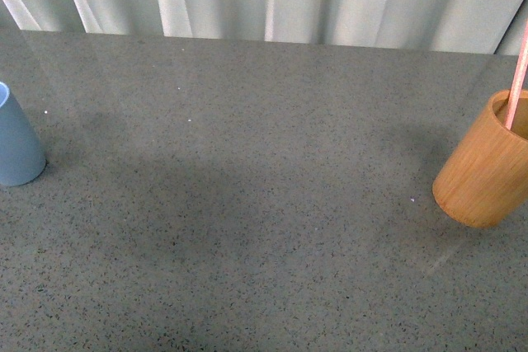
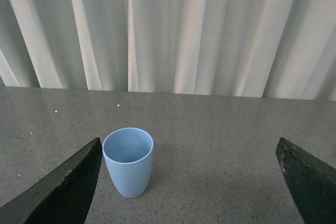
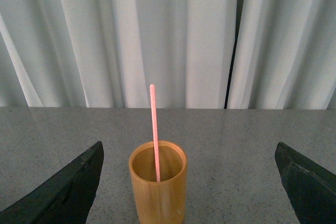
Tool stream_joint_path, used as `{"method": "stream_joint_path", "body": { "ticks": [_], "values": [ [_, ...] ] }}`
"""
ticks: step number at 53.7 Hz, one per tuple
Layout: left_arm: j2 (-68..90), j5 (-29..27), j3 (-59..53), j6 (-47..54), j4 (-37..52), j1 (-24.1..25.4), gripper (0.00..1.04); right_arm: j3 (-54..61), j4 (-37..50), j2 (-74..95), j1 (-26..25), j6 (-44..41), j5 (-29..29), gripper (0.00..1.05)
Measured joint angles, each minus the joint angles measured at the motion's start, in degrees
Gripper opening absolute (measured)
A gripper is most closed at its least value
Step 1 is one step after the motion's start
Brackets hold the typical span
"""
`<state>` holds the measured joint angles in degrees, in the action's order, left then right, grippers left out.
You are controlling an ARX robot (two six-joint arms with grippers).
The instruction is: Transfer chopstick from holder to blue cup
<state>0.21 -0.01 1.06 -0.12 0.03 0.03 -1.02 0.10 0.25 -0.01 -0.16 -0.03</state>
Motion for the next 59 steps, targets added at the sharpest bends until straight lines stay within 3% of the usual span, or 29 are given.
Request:
{"method": "stream_joint_path", "body": {
  "ticks": [59],
  "values": [
    [0.0,0.0,0.0,0.0,0.0,0.0,0.98,0.0,0.0,0.0,0.0,0.0,0.0,0.95]
  ]
}}
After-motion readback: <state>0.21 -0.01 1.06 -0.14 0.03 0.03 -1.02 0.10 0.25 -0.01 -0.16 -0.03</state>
